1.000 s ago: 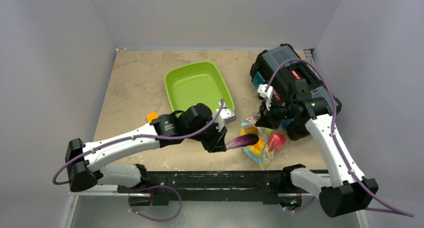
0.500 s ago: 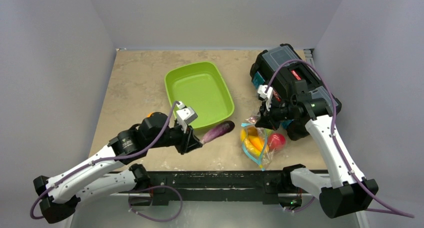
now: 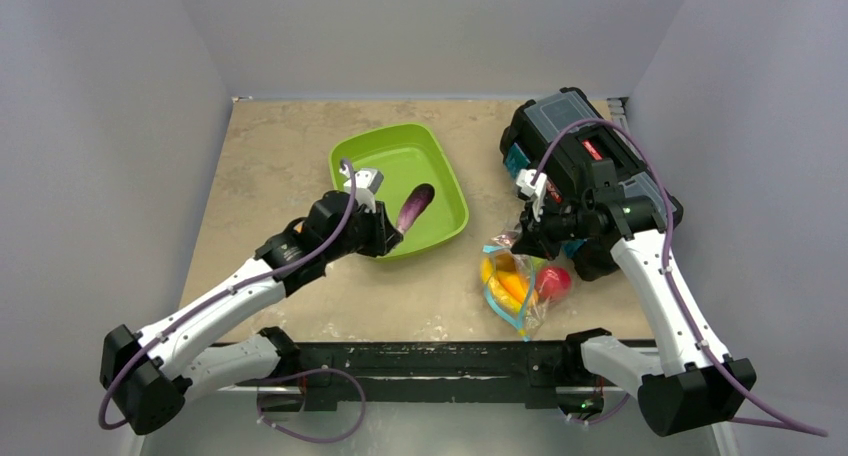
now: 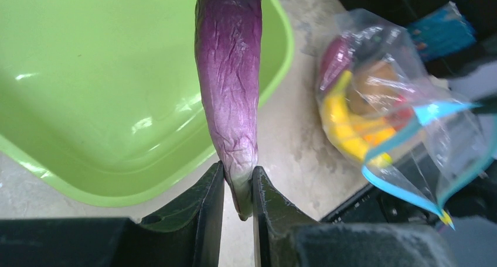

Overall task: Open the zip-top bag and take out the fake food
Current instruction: Place the fake vegetable in the bin.

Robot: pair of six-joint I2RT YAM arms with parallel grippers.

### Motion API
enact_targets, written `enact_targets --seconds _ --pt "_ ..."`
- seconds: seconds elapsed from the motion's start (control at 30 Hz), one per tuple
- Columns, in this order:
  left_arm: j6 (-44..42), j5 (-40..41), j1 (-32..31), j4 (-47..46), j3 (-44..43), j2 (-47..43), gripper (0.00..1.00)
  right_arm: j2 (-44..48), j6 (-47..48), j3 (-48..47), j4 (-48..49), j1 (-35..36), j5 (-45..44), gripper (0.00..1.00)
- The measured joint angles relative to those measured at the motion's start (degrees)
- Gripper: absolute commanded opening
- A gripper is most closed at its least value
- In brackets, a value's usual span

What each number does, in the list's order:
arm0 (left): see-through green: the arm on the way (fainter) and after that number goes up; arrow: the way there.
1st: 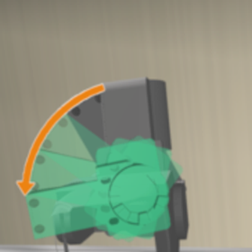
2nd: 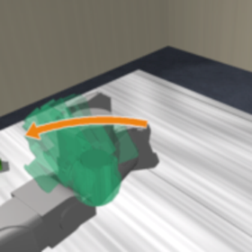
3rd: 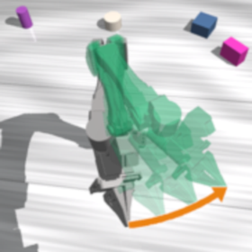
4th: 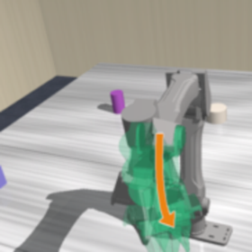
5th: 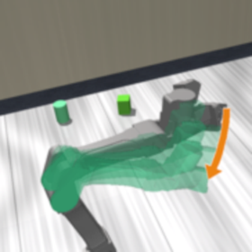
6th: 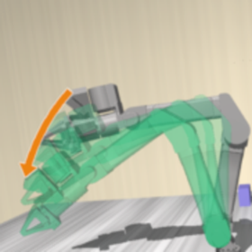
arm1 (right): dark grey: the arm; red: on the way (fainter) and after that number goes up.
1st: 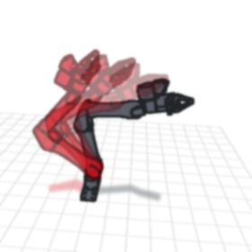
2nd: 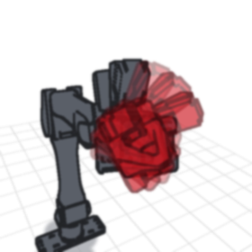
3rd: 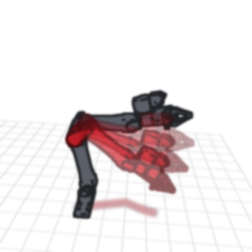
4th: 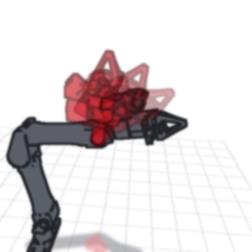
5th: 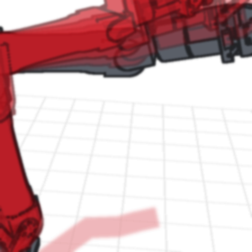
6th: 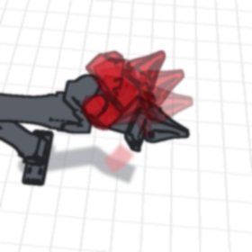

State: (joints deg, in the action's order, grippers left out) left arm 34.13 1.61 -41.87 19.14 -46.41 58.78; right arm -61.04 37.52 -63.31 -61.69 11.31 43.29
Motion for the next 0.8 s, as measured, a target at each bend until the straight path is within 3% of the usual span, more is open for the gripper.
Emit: enact_targets --seconds 0.3,0.8 --pt "1.68 6.21 2.29 -0.24 -6.58 14.49 0.00 -0.94 0.00 0.00 0.00 -0.13 -0.02 0.00" --pt "1.66 7.61 5.49 -4.20 -9.27 25.35 0.00 -2.23 0.02 0.00 -0.02 -0.20 -0.07 0.00"
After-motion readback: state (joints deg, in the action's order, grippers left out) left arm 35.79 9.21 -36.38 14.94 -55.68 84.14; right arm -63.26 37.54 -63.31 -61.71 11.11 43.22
